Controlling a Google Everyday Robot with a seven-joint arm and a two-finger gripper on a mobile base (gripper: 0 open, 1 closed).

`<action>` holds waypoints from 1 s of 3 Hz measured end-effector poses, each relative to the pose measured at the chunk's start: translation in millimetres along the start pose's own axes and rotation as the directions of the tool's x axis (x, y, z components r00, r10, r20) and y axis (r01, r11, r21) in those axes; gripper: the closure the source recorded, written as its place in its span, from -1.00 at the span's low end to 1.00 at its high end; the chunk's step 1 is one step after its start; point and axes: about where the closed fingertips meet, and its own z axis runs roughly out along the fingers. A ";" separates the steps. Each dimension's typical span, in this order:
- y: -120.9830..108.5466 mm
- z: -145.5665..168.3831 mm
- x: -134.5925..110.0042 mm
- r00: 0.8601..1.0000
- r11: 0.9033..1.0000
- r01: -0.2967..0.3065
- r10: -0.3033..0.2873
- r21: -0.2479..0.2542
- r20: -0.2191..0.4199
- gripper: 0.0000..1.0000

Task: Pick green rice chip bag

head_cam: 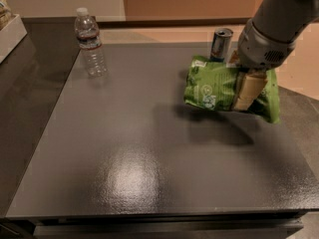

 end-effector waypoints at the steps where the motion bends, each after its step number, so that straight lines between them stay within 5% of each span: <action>1: -3.5 -40.0 -10.5 0.999 0.999 0.022 -0.023 0.041 0.030 1.00; 3: -2.8 -85.1 -30.1 0.994 0.990 0.058 -0.069 0.125 0.084 1.00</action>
Offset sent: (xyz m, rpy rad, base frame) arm -0.0213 0.0093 0.1150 0.0841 -0.1199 0.0621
